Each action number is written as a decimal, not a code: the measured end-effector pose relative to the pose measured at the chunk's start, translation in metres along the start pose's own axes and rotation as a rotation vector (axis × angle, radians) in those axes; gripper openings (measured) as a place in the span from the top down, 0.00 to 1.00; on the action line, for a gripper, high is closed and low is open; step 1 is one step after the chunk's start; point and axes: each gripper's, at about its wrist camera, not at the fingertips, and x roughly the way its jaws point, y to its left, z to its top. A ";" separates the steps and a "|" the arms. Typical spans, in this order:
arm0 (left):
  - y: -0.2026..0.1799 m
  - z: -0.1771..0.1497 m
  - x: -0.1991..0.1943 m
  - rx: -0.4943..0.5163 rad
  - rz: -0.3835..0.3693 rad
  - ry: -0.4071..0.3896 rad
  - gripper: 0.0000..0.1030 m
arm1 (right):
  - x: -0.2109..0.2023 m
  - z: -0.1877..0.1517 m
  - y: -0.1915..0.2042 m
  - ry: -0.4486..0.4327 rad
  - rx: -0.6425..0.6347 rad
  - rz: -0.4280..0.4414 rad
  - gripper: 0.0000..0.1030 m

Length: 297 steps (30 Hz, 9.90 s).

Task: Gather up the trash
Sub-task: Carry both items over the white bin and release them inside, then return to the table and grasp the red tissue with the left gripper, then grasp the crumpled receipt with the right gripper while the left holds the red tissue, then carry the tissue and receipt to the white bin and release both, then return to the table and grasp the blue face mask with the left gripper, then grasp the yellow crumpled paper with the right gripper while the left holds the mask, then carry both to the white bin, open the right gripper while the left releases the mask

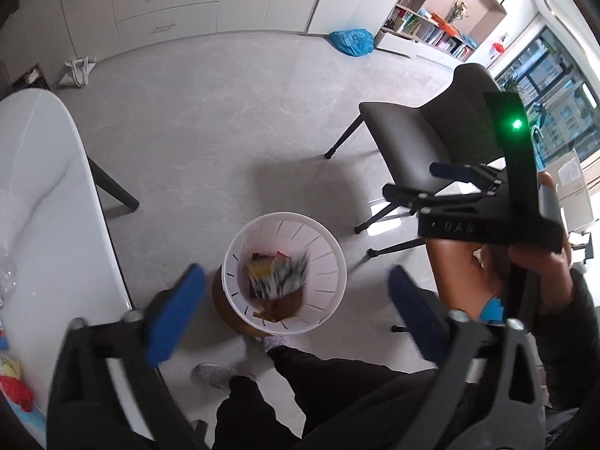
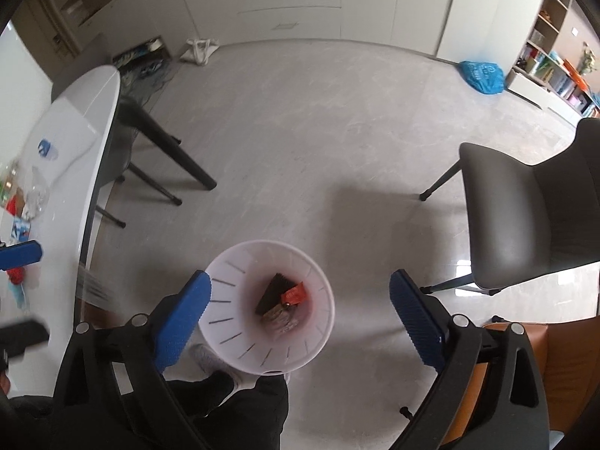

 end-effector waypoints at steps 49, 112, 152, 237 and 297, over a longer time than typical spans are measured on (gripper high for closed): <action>0.295 -0.243 -0.155 -0.885 0.596 -0.290 0.17 | -0.011 0.016 0.431 -0.017 -0.762 0.436 0.07; 0.331 -0.328 -0.184 -1.024 0.419 -0.390 0.69 | 0.063 -0.032 0.659 0.261 -0.885 0.625 0.61; 0.096 -0.066 -0.068 -0.253 0.025 -0.194 0.69 | 0.010 -0.031 0.118 0.136 -0.194 0.140 0.38; 0.397 -0.303 -0.125 -0.967 0.458 -0.243 0.56 | 0.014 -0.019 0.539 0.054 -0.870 0.410 0.02; 0.096 -0.093 -0.094 -0.248 0.175 -0.254 0.72 | 0.010 -0.022 0.158 0.123 -0.264 0.152 0.59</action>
